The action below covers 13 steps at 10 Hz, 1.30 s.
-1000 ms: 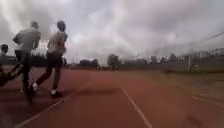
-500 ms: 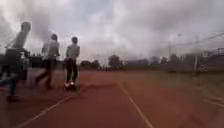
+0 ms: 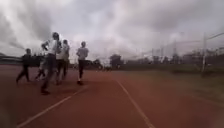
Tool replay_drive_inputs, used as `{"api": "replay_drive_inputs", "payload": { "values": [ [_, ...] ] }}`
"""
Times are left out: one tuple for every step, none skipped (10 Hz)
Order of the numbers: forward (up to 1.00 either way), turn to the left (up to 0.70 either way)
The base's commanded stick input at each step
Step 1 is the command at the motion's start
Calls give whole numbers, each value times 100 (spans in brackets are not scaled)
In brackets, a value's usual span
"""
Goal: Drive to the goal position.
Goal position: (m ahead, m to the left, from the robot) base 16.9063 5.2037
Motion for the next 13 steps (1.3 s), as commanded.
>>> {"api": "replay_drive_inputs", "payload": {
  "values": [
    [85, 0],
    [85, 0],
    [85, 0],
    [85, 0],
    [85, 0],
    [85, 0],
    [85, 0],
    [85, 0],
    [85, 0],
    [85, 0],
    [85, 0],
    [85, 0],
    [85, 0]
  ]
}}
